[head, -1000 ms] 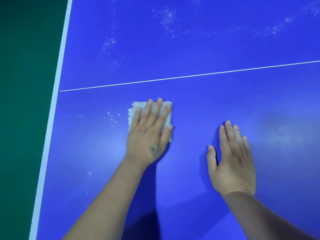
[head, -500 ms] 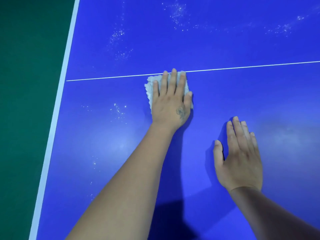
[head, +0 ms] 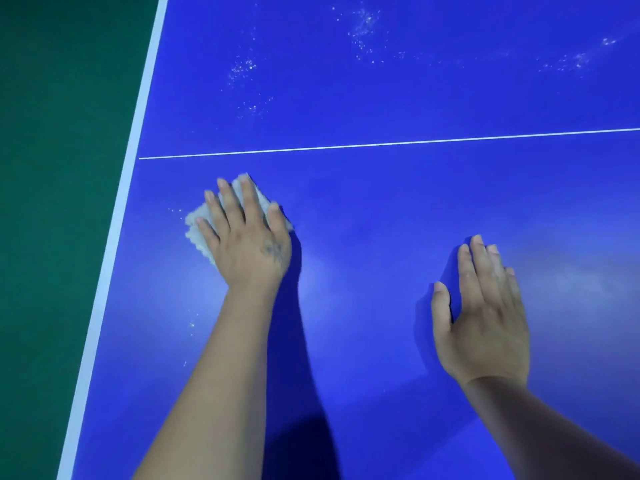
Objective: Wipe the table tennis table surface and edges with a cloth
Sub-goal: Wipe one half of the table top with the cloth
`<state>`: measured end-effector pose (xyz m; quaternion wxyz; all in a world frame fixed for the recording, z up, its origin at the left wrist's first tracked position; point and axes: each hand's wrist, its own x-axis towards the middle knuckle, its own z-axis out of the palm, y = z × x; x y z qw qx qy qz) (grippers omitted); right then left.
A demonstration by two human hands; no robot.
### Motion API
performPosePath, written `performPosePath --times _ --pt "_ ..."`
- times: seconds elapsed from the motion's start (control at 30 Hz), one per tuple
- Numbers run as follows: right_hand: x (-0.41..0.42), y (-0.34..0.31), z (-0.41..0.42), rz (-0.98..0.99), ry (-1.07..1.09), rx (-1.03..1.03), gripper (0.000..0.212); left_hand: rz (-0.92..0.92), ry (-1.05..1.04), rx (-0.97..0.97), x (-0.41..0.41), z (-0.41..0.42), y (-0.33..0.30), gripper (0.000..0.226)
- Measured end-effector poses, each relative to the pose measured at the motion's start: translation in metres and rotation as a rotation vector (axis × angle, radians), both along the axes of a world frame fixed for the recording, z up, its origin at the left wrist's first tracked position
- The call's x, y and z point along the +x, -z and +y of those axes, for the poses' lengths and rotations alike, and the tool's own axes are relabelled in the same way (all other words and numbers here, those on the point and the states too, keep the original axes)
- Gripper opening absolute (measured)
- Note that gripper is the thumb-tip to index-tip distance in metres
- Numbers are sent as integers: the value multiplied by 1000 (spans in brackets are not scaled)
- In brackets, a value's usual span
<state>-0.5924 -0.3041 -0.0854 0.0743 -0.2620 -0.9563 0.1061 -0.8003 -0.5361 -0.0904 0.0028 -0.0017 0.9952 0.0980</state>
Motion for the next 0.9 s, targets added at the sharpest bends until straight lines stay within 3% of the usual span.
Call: performPosePath --times 0.2,0.4,0.5,0.7,0.9 --pt "-2 0 -1 14 -14 11 65 -56 52 24 -55 56 -5 67" --pt "-1 -1 0 42 -30 13 64 85 385 -16 10 75 -2 64" --pt "1 -4 1 49 -36 11 64 81 444 -25 58 60 -7 63" --pt "-5 -7 -14 -17 -2 21 61 -30 317 -53 120 -3 -17 64" --pt "-19 -11 -96 -137 -158 21 71 -16 142 -11 64 -20 -6 65"
